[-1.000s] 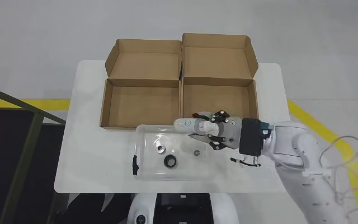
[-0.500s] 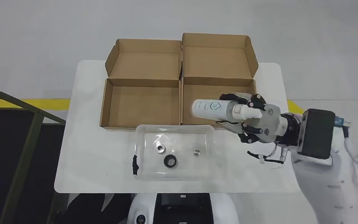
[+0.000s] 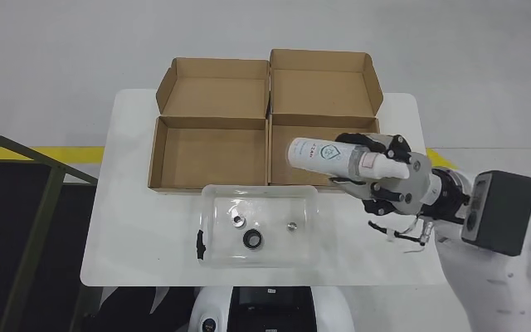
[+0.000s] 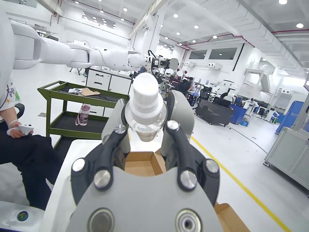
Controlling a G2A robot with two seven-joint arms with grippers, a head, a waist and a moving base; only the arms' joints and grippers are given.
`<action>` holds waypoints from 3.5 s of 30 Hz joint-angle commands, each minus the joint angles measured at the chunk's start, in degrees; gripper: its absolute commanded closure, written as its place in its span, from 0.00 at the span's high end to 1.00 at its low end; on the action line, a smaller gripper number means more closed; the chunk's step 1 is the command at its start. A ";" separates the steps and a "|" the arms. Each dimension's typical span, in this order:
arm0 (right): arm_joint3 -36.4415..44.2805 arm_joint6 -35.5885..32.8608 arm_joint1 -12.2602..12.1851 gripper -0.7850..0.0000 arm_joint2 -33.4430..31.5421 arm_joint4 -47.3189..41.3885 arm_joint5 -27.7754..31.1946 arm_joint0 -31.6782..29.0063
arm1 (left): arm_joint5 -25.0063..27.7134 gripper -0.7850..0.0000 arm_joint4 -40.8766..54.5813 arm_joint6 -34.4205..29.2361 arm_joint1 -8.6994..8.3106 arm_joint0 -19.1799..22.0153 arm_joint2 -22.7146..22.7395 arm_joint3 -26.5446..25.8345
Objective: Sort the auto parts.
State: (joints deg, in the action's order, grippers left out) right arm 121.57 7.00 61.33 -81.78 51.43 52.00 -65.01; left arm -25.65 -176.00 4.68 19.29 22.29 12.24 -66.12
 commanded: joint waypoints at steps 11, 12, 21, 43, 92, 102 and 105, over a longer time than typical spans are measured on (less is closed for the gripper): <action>-4.37 -2.05 -0.24 0.00 1.76 5.00 4.60 -2.50 | 0.00 1.00 0.00 0.00 0.00 0.00 0.00 0.00; -5.08 -2.42 -0.25 0.00 1.90 5.74 4.47 -2.62 | 0.00 1.00 0.00 0.00 0.00 0.00 0.00 0.00; -12.88 -6.16 -0.08 0.00 5.82 8.84 3.57 -1.20 | 0.00 1.00 0.00 0.00 0.00 0.00 0.00 0.00; -29.04 -19.50 1.38 0.00 16.05 12.95 -5.42 8.34 | 0.00 1.00 0.00 0.00 0.00 0.00 0.00 0.00; -61.43 -15.11 8.06 0.69 32.24 13.21 -5.22 28.00 | 0.00 1.00 0.00 0.00 0.00 0.00 0.00 0.00; -54.47 -14.66 6.55 1.00 28.16 14.49 -3.20 25.90 | 0.00 1.00 0.00 0.00 0.00 0.00 0.00 0.00; -49.19 -15.56 5.49 1.00 25.46 15.17 -2.77 23.66 | 0.00 1.00 0.00 0.00 0.00 0.00 0.00 0.00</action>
State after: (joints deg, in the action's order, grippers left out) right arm 70.31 -8.15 67.20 -55.28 66.51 49.03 -40.46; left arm -25.65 -176.00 4.68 19.29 22.29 12.24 -66.12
